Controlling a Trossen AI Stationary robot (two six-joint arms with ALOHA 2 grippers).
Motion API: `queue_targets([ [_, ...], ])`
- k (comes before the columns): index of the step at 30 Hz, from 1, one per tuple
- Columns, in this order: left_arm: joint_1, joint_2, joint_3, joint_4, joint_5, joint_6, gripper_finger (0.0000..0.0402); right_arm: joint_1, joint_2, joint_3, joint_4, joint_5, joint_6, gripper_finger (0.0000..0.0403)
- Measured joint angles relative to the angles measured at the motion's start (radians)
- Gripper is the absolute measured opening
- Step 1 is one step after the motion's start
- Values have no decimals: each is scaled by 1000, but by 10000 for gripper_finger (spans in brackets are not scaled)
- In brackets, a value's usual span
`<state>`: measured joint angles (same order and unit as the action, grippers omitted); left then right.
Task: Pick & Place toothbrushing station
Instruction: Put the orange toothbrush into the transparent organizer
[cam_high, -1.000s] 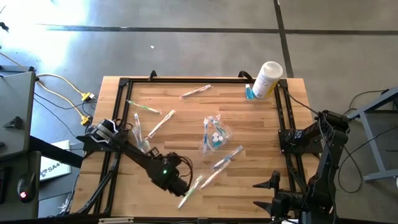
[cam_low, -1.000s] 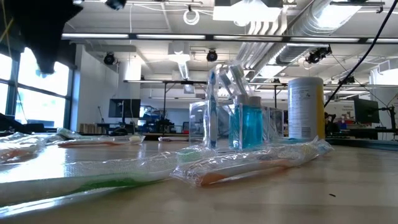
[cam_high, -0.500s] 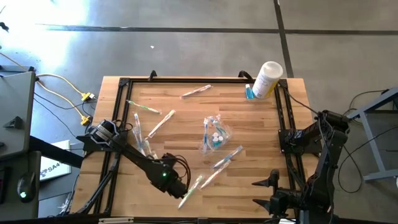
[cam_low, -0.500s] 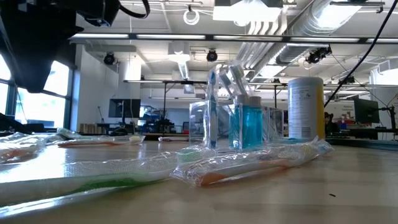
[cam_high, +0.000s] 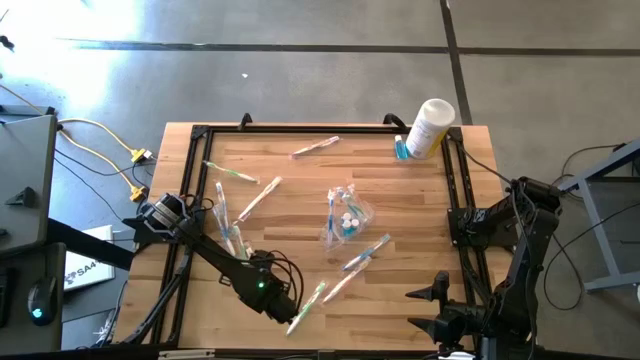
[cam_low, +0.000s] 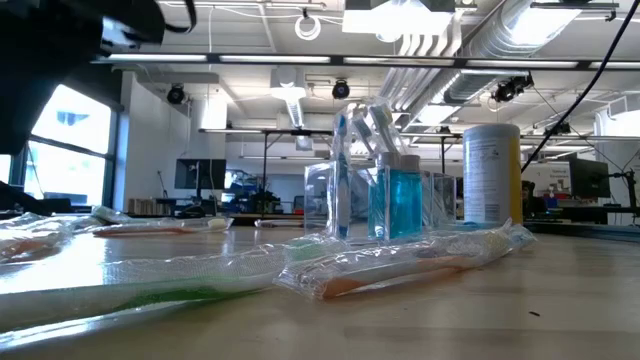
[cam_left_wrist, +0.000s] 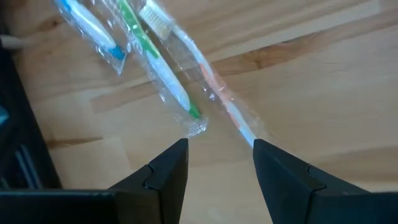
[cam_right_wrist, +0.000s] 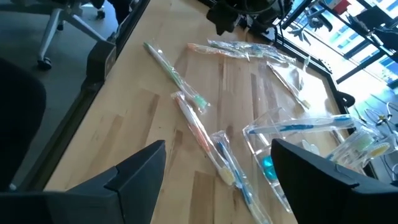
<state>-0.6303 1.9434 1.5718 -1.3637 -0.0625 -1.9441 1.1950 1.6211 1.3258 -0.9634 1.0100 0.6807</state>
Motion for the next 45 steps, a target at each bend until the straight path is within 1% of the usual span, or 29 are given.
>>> queue_targets([
  [5, 2, 0, -101, 95, 0, -51, 173, 0, 0, 0, 0, -27, 16, 284],
  [9, 21, 1, -191, 200, 5, -51, 173, 0, 0, 0, 0, -47, 50, 284],
  [13, 40, 0, -255, 317, 43, -39, 173, 0, 2, 0, 1, -49, 60, 284],
  [16, 56, -6, -289, 372, 58, 5, 172, 1, 2, 0, 12, -50, 60, 284],
  [24, 60, -4, -296, 382, 52, 37, 172, 1, 3, 0, 26, -51, 61, 284],
  [27, 53, -3, -295, 370, 52, 111, 172, 1, 3, 0, 26, -52, 75, 284],
  [29, 54, 3, -295, 360, 47, 128, 169, 1, 3, 0, 26, -52, 84, 284],
  [31, 54, 4, -294, 351, 39, 132, 156, 1, 3, 0, 26, -52, 87, 284],
  [33, 54, 5, -294, 350, 24, 143, 130, 1, 3, 0, 26, -52, 87, 284],
  [36, 54, 6, -295, 359, 4, 177, 71, 1, 3, 0, 26, -52, 87, 284],
  [38, 54, 6, -295, 365, -3, 228, 26, 1, 3, 0, 26, -52, 87, 284],
  [39, 54, 6, -295, 364, -10, 249, 17, 1, 3, 0, 26, -52, 87, 284],
  [43, 54, 6, -292, 355, -26, 284, 18, 1, 3, 0, 26, -52, 87, 284],
  [45, 54, 9, -266, 327, -37, 317, 10, 1, 3, 0, 25, -53, 87, 284],
])
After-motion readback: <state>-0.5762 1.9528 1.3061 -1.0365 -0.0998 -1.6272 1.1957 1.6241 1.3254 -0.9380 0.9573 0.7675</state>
